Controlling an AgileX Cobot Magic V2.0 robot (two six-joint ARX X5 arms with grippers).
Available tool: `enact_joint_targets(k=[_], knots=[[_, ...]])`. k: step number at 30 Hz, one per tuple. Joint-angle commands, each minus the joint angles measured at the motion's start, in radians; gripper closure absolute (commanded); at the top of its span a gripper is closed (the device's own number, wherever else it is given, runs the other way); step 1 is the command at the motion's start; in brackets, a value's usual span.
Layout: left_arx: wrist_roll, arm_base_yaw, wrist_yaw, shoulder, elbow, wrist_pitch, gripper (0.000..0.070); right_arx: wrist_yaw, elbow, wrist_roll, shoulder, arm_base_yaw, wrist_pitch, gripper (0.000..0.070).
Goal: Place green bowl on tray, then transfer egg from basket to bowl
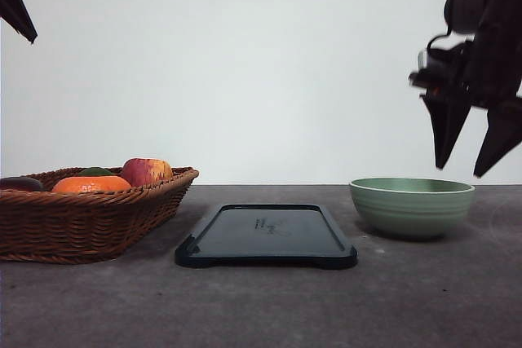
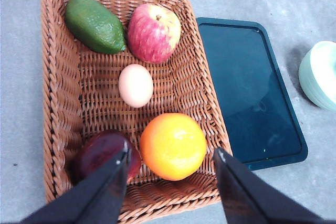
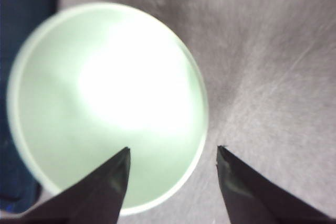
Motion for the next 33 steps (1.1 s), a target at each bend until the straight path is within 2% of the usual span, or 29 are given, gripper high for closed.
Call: enact_joint_targets(k=[1,7,10,12,16,23,28,33], knots=[[0.007,-0.001,0.006,0.006,0.025,0.012,0.0390,0.004,0.023,-0.015,0.032,-0.001,0.016,0.0443],[0.007,-0.001,0.006,0.006,0.025,0.012,0.0390,0.004,0.023,-0.015,0.084,-0.001,0.041,0.0467],[0.007,-0.001,0.006,0.006,0.025,0.011,0.0390,0.004,0.023,-0.015,0.095,-0.001,0.044,0.0632],[0.007,-0.001,0.006,0.006,0.025,0.012,0.0390,0.004,0.023,-0.015,0.095,-0.001,0.047,0.0700],[0.007,-0.001,0.006,0.006,0.025,0.011,0.0390,0.005,0.044,-0.015,0.094,-0.001,0.016,0.0699],[0.007,-0.001,0.006,0.007,0.024,0.024,0.0390,0.003,0.216,-0.022,0.094,0.008,-0.178,0.0700],[0.007,-0.001,0.006,0.007,0.024,0.035,0.0391,0.003,0.359,-0.026,0.095,0.054,-0.284,0.0699],[0.007,-0.001,0.006,0.007,0.024,0.035,0.0391,0.003,0.438,-0.018,0.097,0.132,-0.274,0.0700]])
